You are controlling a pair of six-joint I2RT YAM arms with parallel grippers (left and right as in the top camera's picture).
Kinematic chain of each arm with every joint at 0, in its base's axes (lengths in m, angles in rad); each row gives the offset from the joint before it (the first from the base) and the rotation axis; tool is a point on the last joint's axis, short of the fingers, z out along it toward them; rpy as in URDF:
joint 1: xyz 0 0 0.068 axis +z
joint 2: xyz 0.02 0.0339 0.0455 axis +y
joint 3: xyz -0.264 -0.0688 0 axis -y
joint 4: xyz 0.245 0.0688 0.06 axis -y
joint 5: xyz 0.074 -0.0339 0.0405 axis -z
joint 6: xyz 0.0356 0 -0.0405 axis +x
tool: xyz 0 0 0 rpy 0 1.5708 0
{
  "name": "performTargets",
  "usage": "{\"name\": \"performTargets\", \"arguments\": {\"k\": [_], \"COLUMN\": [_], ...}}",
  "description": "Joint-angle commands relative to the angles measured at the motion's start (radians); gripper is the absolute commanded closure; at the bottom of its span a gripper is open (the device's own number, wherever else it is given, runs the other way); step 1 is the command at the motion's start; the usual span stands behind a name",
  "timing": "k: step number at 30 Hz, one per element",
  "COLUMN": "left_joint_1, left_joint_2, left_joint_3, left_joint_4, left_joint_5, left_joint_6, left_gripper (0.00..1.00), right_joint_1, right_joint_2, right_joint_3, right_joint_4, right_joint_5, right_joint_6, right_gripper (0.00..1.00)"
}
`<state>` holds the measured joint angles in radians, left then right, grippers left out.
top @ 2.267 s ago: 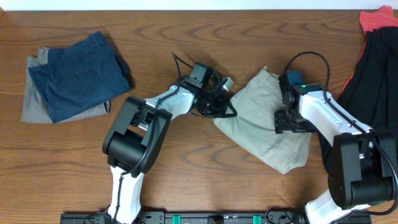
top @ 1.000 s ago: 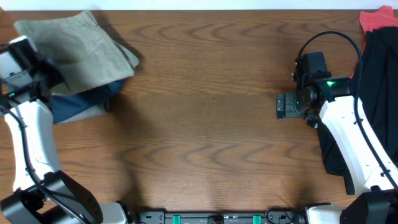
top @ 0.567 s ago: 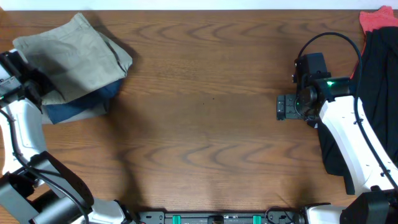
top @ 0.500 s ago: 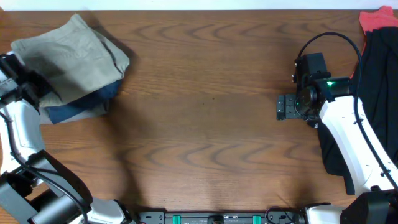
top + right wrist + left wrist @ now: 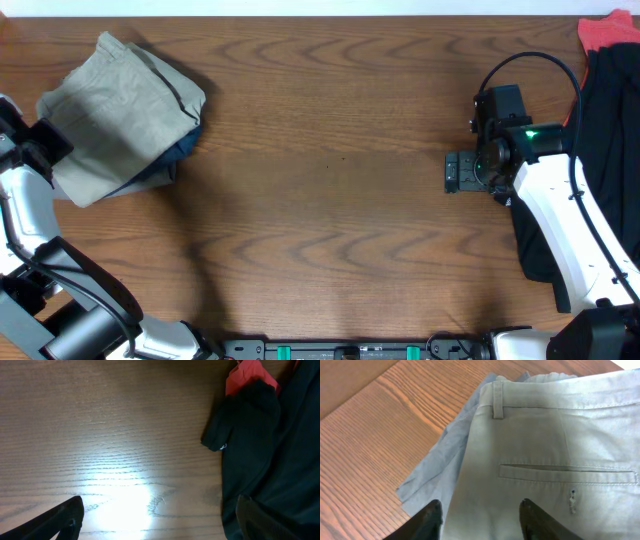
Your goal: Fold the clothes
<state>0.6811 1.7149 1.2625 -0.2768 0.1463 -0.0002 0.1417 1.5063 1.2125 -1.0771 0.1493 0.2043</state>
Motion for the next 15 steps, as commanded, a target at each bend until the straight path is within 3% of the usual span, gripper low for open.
{"name": "performTargets", "arguments": {"k": [1, 7, 15], "left_joint_1": [0.008, -0.046, -0.32], "left_joint_2": [0.009, -0.034, -0.037], "left_joint_3": [-0.002, -0.002, -0.002], "left_joint_4": [0.007, 0.064, 0.089], "left_joint_5": [-0.018, 0.295, 0.369], "left_joint_6": [-0.016, -0.048, -0.065], "left_gripper": [0.39, 0.35, 0.36], "right_joint_1": [-0.017, -0.017, -0.017], "right_joint_2": [-0.006, -0.006, -0.006], "right_joint_3": [0.007, 0.007, 0.007], "right_joint_4": [-0.001, 0.014, 0.033], "right_joint_5": [0.0, -0.001, -0.034], "right_joint_6": [-0.004, -0.003, -0.003], "right_gripper": [0.04, 0.04, 0.05]}}
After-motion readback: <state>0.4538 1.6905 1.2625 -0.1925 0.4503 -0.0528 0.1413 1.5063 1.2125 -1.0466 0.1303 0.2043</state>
